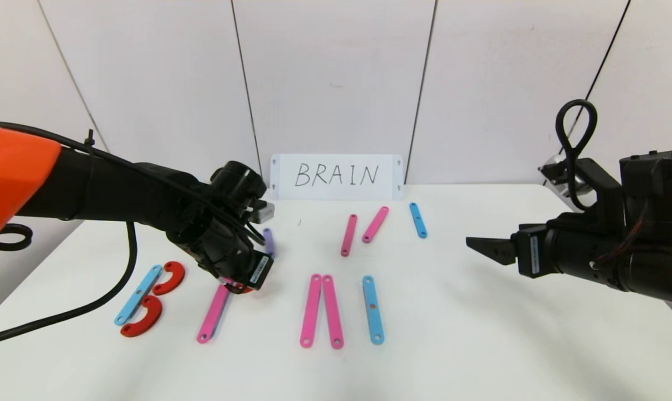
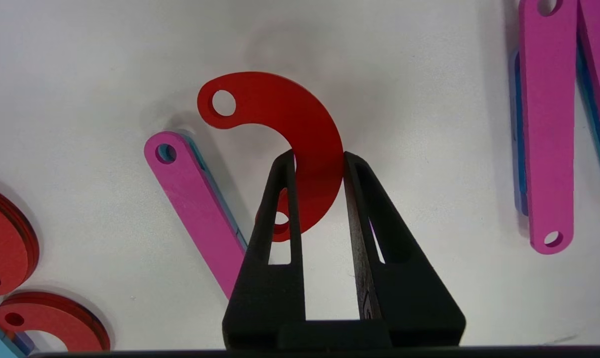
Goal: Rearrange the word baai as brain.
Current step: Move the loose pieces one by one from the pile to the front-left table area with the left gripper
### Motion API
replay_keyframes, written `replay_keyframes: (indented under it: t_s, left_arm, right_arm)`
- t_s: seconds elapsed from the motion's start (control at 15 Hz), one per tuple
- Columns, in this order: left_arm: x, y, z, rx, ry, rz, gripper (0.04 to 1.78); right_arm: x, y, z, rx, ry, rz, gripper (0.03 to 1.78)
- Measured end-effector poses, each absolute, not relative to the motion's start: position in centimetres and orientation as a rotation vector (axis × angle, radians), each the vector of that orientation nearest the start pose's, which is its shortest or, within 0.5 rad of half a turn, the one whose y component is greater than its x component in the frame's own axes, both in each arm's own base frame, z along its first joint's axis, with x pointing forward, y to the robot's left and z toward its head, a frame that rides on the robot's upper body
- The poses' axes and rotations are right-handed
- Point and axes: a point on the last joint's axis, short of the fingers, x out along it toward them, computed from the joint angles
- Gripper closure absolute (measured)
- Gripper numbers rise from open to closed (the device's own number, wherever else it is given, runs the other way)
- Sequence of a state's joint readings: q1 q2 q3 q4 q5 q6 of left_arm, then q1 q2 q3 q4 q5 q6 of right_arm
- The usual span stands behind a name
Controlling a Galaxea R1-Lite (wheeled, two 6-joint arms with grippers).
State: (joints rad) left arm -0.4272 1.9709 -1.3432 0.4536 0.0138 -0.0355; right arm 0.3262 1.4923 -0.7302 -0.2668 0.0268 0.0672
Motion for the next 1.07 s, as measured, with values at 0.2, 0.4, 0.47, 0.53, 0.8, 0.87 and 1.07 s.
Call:
replay_keyframes:
  t_s: [0.2, 0.4, 0.47, 0.53, 0.8, 0.87, 1.07]
  left_arm:
    - [32.1, -14.5, 13.8, 0.221, 1.084, -0.328, 1.51]
    - [32.2, -14.5, 13.5, 0.226, 1.098, -0.324, 1.51]
    - [32.2, -14.5, 13.4, 0.227, 1.1, -0.324, 1.51]
    - [32.3, -14.5, 13.3, 0.228, 1.102, -0.325, 1.51]
    - [32.4, -14.6, 13.0, 0.235, 1.11, -0.327, 1.51]
    - [32.5, -14.5, 12.9, 0.237, 1.111, -0.325, 1.51]
    - [32.6, -14.4, 12.7, 0.237, 1.118, -0.322, 1.51]
  right_arm:
    - [23.2, 7.9, 18.4, -0.01, 0.504, 0.33, 0.08]
    - [23.2, 8.0, 18.4, -0.01, 0.504, 0.331, 0.08]
    - [23.2, 8.0, 18.4, -0.01, 0.505, 0.331, 0.08]
    - [23.2, 8.0, 18.4, -0.01, 0.505, 0.331, 0.08]
    - [23.2, 8.0, 18.4, -0.01, 0.506, 0.331, 0.08]
    - [23.2, 8.0, 18.4, -0.01, 0.506, 0.33, 0.08]
    - [23.2, 8.0, 18.3, -0.01, 0.508, 0.332, 0.08]
